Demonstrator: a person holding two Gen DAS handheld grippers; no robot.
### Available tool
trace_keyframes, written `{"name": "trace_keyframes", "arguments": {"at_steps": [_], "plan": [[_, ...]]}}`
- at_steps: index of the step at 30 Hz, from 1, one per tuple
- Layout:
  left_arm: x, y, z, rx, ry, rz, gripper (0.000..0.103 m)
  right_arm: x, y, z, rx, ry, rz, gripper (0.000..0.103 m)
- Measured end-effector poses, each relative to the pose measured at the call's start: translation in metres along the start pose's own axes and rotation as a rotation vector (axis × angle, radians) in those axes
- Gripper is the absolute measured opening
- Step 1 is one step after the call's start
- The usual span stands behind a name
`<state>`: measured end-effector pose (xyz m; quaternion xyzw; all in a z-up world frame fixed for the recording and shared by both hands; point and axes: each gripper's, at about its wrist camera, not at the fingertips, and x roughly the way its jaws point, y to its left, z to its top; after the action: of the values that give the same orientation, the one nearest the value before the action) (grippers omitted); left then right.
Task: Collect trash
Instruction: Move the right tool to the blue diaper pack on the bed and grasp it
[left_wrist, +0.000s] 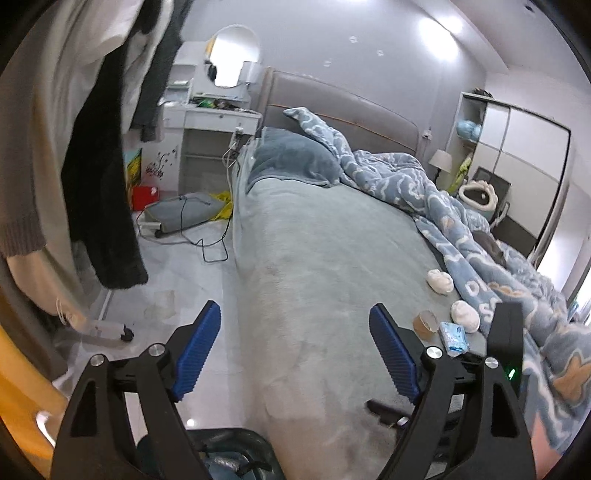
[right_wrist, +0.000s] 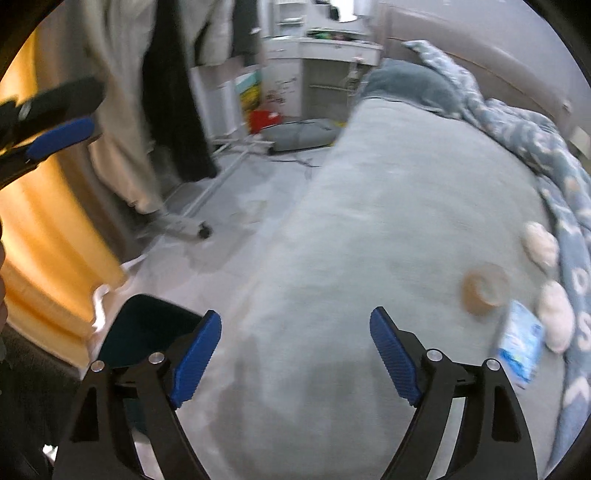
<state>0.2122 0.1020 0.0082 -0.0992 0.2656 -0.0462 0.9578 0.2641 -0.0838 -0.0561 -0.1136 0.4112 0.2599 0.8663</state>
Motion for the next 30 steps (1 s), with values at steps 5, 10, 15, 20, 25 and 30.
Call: {"name": "trace_keyframes", "arguments": {"at_steps": [5,10,15,20,25,30], "plan": [[0.017,-0.025,-0.002,0.042,0.013,-0.017,0.085,-0.007,-0.046,-0.006,0.144,-0.023,-0.079,0.086],[0.038,-0.045,-0.002,0.062,0.024,-0.032,0.085,-0.014,-0.081,-0.01,0.286,-0.057,-0.144,0.086],[0.064,-0.055,-0.002,0.063,0.047,-0.038,0.085,-0.019,-0.109,-0.016,0.405,-0.075,-0.206,0.091],[0.085,-0.059,-0.002,0.054,0.073,-0.041,0.085,-0.015,-0.131,-0.025,0.503,-0.069,-0.277,0.092],[0.097,-0.069,-0.004,0.069,0.09,-0.07,0.086,-0.003,-0.145,-0.033,0.557,-0.045,-0.34,0.092],[0.107,-0.083,-0.005,0.095,0.109,-0.115,0.088,0.006,-0.159,-0.042,0.589,-0.038,-0.367,0.092]]}}
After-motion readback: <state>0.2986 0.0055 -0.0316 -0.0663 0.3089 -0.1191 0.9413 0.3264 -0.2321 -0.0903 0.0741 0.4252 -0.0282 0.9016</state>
